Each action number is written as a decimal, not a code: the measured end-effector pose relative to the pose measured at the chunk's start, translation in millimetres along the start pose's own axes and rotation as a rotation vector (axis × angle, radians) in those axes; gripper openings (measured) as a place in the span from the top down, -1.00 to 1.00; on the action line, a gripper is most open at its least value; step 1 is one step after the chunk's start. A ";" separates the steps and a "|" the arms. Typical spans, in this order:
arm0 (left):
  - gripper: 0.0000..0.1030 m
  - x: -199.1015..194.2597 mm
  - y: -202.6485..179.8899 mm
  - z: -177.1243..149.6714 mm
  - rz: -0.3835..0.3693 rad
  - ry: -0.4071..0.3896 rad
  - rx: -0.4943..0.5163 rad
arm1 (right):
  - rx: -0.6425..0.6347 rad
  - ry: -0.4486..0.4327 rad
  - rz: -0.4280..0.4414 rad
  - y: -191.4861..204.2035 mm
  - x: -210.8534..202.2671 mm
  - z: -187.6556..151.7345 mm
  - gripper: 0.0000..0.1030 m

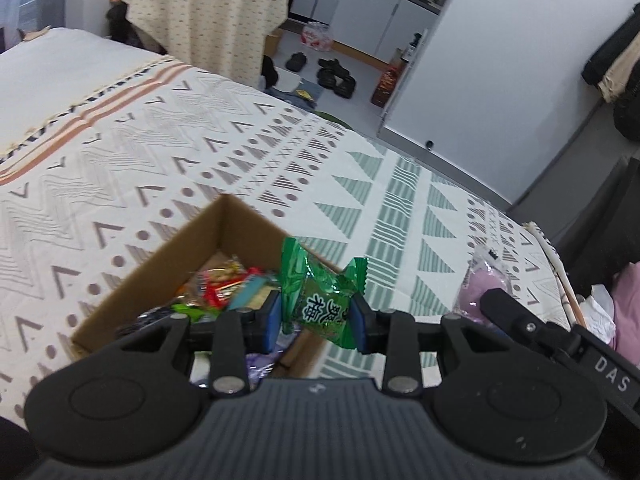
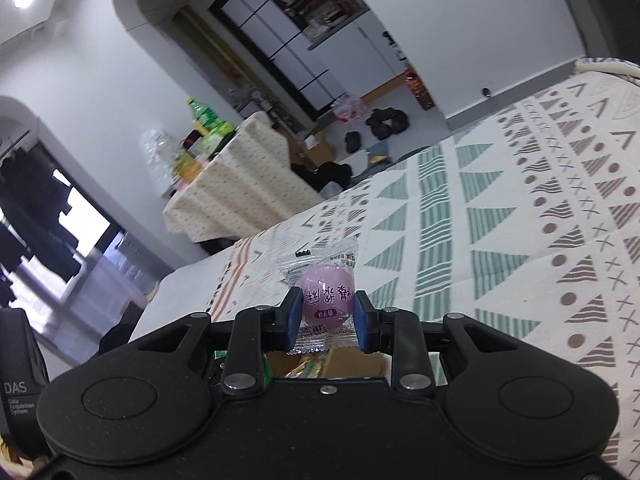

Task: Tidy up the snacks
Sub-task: 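Carry both candies over the cardboard box and open both tools to drop them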

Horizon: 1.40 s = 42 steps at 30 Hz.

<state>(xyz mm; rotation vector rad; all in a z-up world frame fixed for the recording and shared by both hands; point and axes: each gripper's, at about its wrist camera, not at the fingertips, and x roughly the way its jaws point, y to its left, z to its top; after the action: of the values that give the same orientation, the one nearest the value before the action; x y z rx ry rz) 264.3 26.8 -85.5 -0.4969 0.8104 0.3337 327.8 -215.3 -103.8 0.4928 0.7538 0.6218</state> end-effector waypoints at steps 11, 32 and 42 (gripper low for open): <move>0.33 -7.4 47.6 -0.8 0.055 0.019 -0.055 | -0.073 0.072 0.035 30.6 18.2 -20.0 0.47; -0.11 30.2 84.1 18.6 0.056 0.019 -0.129 | -0.118 0.177 -0.002 47.6 54.6 -42.2 0.47; -0.13 32.6 82.4 14.7 0.053 0.052 -0.080 | -0.131 0.208 0.007 56.2 61.6 -47.4 0.40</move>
<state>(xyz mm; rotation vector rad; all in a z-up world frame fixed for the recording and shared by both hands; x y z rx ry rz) 256.0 106.7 -125.8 -0.5615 0.8643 0.4042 308.3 -124.7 -128.6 0.3130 0.9017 0.7317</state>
